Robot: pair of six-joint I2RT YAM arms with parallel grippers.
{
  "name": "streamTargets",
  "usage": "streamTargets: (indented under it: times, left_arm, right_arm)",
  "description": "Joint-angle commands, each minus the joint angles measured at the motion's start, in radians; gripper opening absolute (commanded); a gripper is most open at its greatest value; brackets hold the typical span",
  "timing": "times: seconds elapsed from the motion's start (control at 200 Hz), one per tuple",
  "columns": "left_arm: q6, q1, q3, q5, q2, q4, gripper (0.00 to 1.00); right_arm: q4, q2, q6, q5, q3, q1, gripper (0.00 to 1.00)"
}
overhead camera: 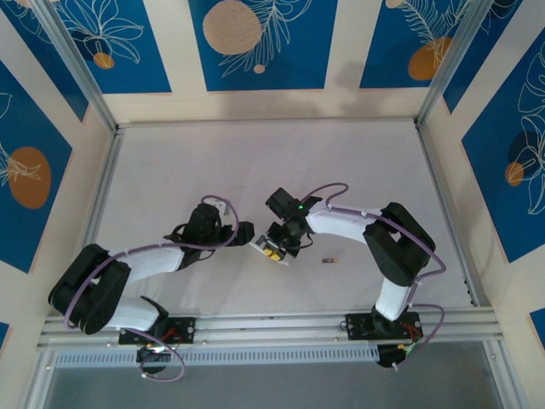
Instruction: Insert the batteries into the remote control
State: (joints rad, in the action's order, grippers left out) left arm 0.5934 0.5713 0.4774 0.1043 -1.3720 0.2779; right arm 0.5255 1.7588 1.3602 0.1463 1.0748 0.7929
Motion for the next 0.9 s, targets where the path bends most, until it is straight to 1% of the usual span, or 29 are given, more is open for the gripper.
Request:
streamTargets:
  times: [0.0, 0.35, 0.85, 0.895]
  left_arm:
    - [-0.015, -0.007, -0.009, 0.012, -0.005, 0.022, 1.0]
    - [-0.017, -0.008, -0.011, 0.008, -0.005, 0.024, 1.0]
    - [-0.016, -0.007, -0.016, 0.011, -0.003, 0.03, 1.0]
    - [-0.016, -0.008, -0.017, 0.011, -0.003, 0.03, 1.0]
  right_arm:
    - [0.041, 0.014, -0.011, 0.035, 0.028, -0.009, 0.16]
    - [0.043, 0.022, -0.019, 0.038, 0.016, -0.021, 0.17]
    - [0.083, 0.062, -0.053, 0.022, 0.053, -0.025, 0.19]
    - [0.084, 0.065, -0.056, 0.024, 0.057, -0.024, 0.21]
